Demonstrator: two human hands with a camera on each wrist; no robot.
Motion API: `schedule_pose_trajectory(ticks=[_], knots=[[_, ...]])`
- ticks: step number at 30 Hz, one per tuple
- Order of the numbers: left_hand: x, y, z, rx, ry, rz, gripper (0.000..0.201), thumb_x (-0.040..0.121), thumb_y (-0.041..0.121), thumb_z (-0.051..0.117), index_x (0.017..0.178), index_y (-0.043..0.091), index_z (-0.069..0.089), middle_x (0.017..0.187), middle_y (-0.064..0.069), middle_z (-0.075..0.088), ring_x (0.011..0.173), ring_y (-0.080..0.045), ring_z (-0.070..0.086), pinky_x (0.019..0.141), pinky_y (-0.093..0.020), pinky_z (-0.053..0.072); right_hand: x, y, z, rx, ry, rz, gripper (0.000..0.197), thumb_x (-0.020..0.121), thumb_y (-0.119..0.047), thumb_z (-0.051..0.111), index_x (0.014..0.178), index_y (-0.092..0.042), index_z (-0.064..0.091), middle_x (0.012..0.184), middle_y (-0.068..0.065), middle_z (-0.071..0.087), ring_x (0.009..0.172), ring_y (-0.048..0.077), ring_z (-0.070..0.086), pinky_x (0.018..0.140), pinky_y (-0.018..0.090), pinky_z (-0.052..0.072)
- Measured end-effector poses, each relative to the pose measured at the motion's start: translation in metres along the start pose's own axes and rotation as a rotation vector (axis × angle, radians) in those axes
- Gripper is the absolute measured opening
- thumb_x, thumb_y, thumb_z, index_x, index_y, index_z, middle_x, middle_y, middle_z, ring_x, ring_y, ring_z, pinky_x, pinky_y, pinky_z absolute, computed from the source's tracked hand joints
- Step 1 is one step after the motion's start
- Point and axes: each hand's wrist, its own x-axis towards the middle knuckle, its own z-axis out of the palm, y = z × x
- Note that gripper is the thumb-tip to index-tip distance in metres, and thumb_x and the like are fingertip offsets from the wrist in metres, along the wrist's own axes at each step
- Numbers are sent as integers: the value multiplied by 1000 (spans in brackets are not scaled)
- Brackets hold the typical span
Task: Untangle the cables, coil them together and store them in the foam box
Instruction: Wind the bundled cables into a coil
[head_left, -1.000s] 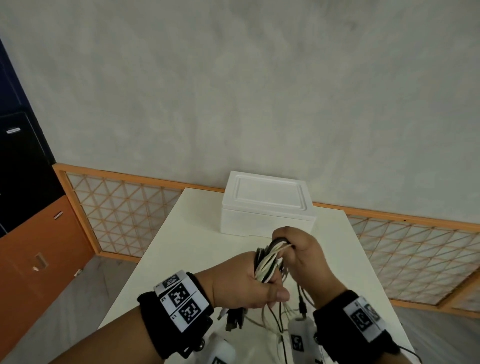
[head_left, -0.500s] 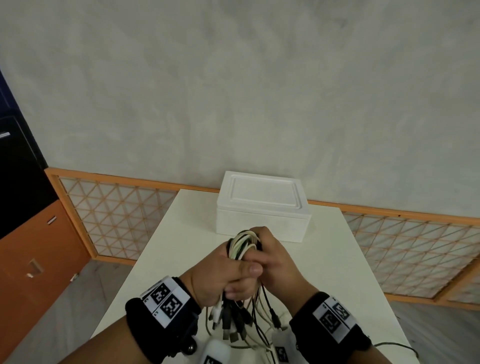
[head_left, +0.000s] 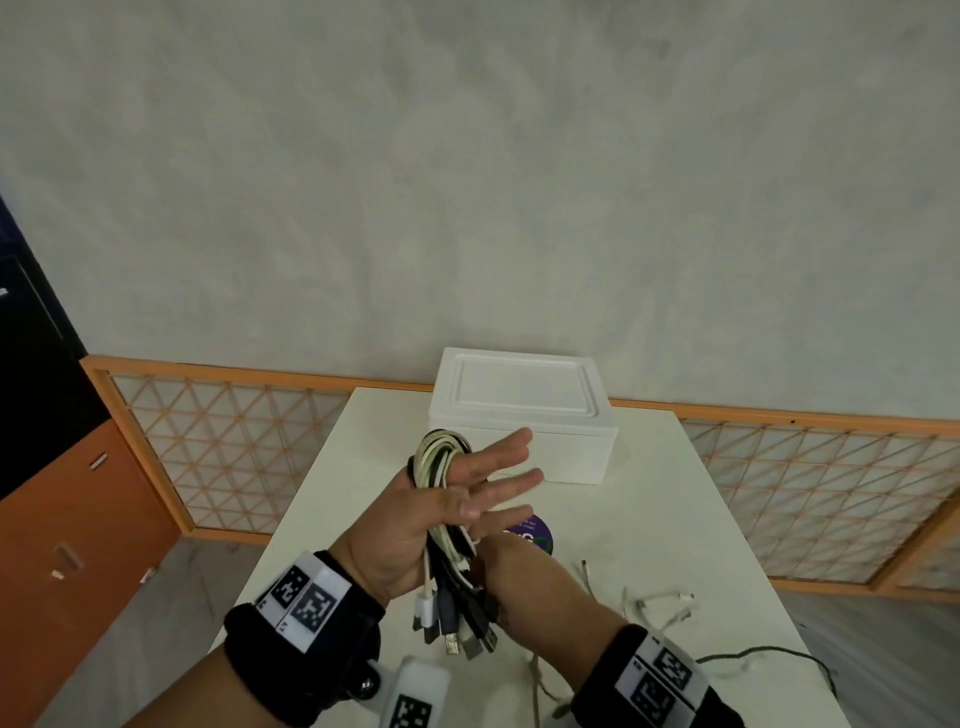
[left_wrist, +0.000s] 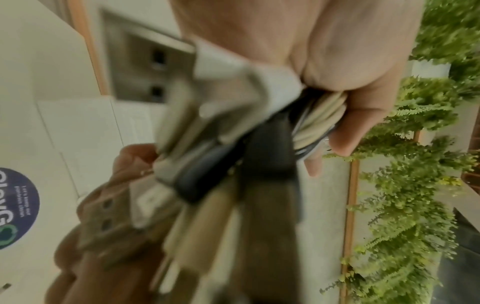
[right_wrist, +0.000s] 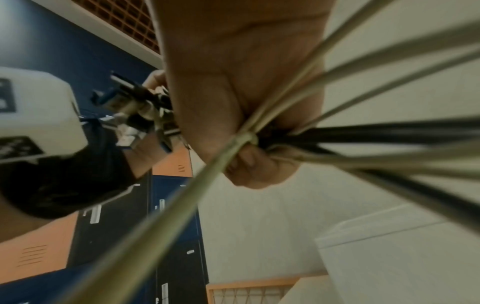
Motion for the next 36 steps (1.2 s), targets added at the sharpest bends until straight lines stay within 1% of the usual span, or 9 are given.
schedule_pose_trajectory(ticks=[3,12,15,18,23,25,31,33,36], knots=[[4,-6,-2,83,60,-24,57,63,5,61,119,7,67,147,0,46,137,-22,42,109,-42,39,5,4,3,-292,-147,-32,21,50,-1,79,62,-4,62,59,11,60,48,21,60,42,18,45],[19,-20,-5,609,376,-208,55,81,19,59,125,48,45,153,7,32,140,-4,28,117,-31,21,11,6,10,-586,-174,-61,32,27,-27,86,37,-22,56,39,-12,49,33,3,47,34,13,38],[23,-26,-11,688,425,-221,62,81,20,57,138,40,42,156,8,26,142,-6,25,115,-28,20,1,-13,-3,-566,-123,-75,18,56,-21,80,70,-16,70,67,-3,66,59,10,64,53,20,51],[24,-32,-19,818,444,-251,63,90,8,51,145,33,34,159,8,19,144,-6,19,103,-18,18,-2,-16,-4,-513,-183,26,27,91,-6,44,116,-1,52,105,16,62,94,34,63,76,43,50],[18,-40,-24,1046,397,-332,70,92,9,48,152,30,17,155,2,31,138,-8,33,100,-12,23,-6,-15,3,-466,-197,106,24,95,-15,40,113,-3,50,103,17,61,90,35,61,69,39,45],[15,-41,-32,1080,418,-347,73,92,11,48,152,31,12,124,0,58,95,-6,60,78,-10,41,-9,-15,-2,-479,-177,123,25,97,-26,40,110,-7,50,103,14,63,92,33,61,70,37,43],[10,-47,-39,1183,378,-388,80,93,26,53,152,31,0,92,-2,64,76,-7,55,68,-16,43,-16,-22,-23,-500,-177,143,30,94,-25,40,120,-14,49,109,10,64,98,30,61,78,36,46],[8,-46,-37,1207,365,-410,77,92,30,53,152,31,4,78,-1,62,66,-11,56,62,-18,44,-17,-19,-31,-533,-165,145,34,94,-25,39,127,-18,45,111,6,64,100,28,61,79,36,46],[5,-41,-29,1038,359,-384,62,92,36,56,145,11,34,100,-13,71,58,-23,62,66,-32,54,-17,-19,-46,-602,-18,40,29,93,-31,40,118,-22,49,91,-2,66,82,23,64,60,30,39]])
